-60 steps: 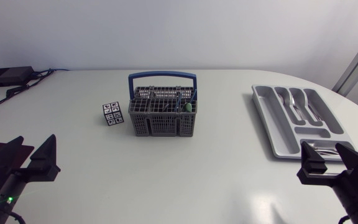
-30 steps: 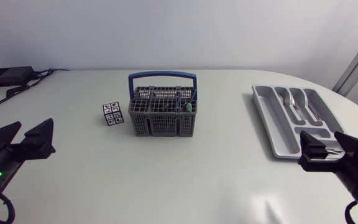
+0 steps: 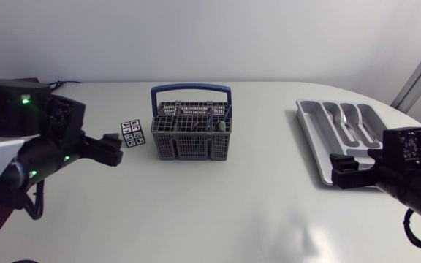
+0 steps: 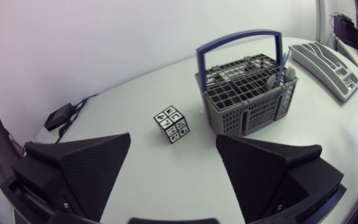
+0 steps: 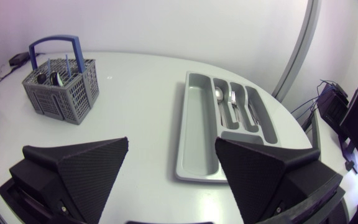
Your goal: Transfer all utensils from the basket to the drawer tray.
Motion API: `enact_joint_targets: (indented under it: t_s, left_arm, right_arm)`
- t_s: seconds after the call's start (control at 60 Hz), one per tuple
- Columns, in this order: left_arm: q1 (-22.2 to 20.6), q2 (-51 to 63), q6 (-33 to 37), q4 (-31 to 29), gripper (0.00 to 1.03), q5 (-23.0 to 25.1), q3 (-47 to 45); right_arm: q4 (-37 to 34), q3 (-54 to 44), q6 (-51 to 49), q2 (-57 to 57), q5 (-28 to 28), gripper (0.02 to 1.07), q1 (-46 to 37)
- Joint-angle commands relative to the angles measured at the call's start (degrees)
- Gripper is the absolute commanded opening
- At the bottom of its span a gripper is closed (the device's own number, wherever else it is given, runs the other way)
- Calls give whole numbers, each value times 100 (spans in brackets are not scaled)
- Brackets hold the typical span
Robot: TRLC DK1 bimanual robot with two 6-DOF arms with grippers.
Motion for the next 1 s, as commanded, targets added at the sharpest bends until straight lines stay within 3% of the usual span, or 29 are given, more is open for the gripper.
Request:
enact_joint_targets:
  t_s: [0.0, 0.233, 0.617, 0.983]
  left_arm:
    - [-271, 481, 258, -83, 96, -50, 421]
    - [-763, 1562, 276, -250, 96, -50, 1221]
    - [-1449, 2951, 364, -163, 93, -59, 2434]
    - [-1414, 4111, 135, -1490, 91, 47, 4069]
  right_arm:
    - [-145, 219, -337, 314, -52, 102, 91]
    - [-268, 438, -680, 841, -1036, 102, 100]
    - [-233, 1036, -688, 2318, -1256, 102, 275]
    - [-242, 1449, -477, 3144, -1265, 102, 601]
